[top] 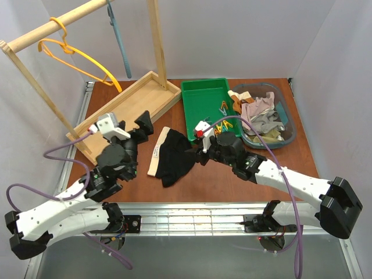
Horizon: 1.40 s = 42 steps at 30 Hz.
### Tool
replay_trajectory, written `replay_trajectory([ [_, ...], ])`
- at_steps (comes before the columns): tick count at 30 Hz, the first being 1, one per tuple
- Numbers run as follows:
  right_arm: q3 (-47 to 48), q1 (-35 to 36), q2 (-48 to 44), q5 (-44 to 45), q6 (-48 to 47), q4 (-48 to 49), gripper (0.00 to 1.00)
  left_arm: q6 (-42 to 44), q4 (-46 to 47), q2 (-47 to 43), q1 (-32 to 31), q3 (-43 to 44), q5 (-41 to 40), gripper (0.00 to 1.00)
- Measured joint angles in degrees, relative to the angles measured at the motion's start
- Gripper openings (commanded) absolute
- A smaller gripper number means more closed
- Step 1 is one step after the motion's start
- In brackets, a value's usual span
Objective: Clip the underwear to the hanger
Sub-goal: Adjust the underwear at the center of the board, then pick up the hanger from the clothesline.
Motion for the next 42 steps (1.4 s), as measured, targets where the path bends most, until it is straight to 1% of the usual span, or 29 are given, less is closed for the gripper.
replay_trajectory([
  [5, -1.99, 0.00, -1.62, 1.09, 0.31, -0.17, 0.55, 3.41, -2.71, -1.95, 0.00, 9.68, 0.24, 0.98],
  [7, -2.14, 0.00, -2.08, 1.07, 0.50, -0.09, 0.55, 7.85, -2.97, -1.42, 0.00, 14.60, 0.07, 0.98],
  [11, -2.47, 0.00, -3.02, 0.85, 0.94, 0.15, 0.56, 18.82, -1.20, 4.63, 0.00, 28.59, -1.46, 0.98],
  [15, -2.84, 0.00, -3.69, 0.42, 1.44, 0.50, 0.56, 30.01, 4.42, 9.31, 0.00, 35.91, -1.79, 0.98],
  [16, -2.93, 0.00, -3.87, 0.37, 1.64, 0.55, 0.56, 31.43, 3.80, 10.21, 0.00, 37.81, -1.46, 0.98],
  [19, -3.48, 0.00, -4.68, -0.04, 2.12, 1.01, 0.56, 31.47, -1.20, 12.66, -0.02, 43.67, 1.22, 0.93],
  [20, -3.63, 0.00, -4.90, -0.20, 2.36, 0.98, 0.56, 31.67, -1.68, 13.31, -0.02, 44.59, 1.95, 0.92],
  [22, -3.65, 0.00, -5.14, -0.46, 2.80, 1.03, 0.56, 33.86, -0.57, 14.10, 0.00, 44.72, 2.84, 0.92],
  [23, -3.72, 0.00, -5.38, -0.50, 2.91, 1.03, 0.56, 35.15, 0.46, 14.82, 0.02, 44.57, 3.65, 0.92],
  [24, -3.87, 0.00, -5.62, -0.48, 2.99, 1.05, 0.56, 36.15, 1.22, 15.91, 0.15, 44.59, 5.11, 0.95],
  [26, -4.83, 0.00, -6.80, -0.33, 3.17, 1.33, 0.56, 36.81, 1.14, 18.58, 1.51, 45.46, 8.55, 0.96],
  [27, -5.46, 0.00, -7.56, -0.15, 3.23, 1.36, 0.56, 36.35, -0.48, 20.83, 3.50, 47.36, 11.89, 0.96],
  [28, -5.84, 0.00, -8.09, 0.00, 3.30, 1.20, 0.56, 35.15, -3.52, 23.63, 7.06, 50.84, 15.85, 0.97],
  [30, -6.38, 0.00, -9.16, 0.22, 3.34, 1.22, 0.56, 32.41, -9.38, 31.26, 13.64, 61.13, 22.69, 0.98],
  [31, -6.49, 0.02, -9.53, 0.31, 3.37, 1.25, 0.56, 30.60, -12.98, 35.58, 18.23, 67.41, 26.38, 0.98],
  [33, -6.56, 0.02, -10.19, 0.70, 3.34, 1.31, 0.56, 26.36, -20.72, 44.30, 24.74, 80.46, 31.69, 0.98],
  [34, -6.56, 0.02, -10.40, 0.90, 3.34, 1.36, 0.56, 24.11, -23.63, 47.89, 28.30, 85.57, 35.04, 0.98],
  [35, -6.60, 0.02, -10.67, 1.27, 3.32, 1.38, 0.56, 21.49, -26.25, 50.16, 31.43, 88.02, 37.97, 0.96],
  [37, -7.04, 0.02, -11.21, 2.40, 3.30, 1.60, 0.56, 17.03, -30.38, 51.08, 36.76, 87.06, 42.36, 0.90],
  [39, -7.80, 0.02, -11.76, 3.58, 3.28, 1.53, 0.57, 12.50, -32.41, 49.20, 42.32, 80.46, 44.87, 0.87],
  [41, -8.41, 0.00, -12.09, 4.42, 3.26, 1.44, 0.56, 9.81, -34.51, 46.75, 45.53, 74.66, 43.95, 0.82],
  [42, -8.57, 0.00, -12.17, 4.76, 3.23, 1.36, 0.56, 8.57, -35.19, 45.42, 46.36, 71.97, 42.99, 0.82],
])
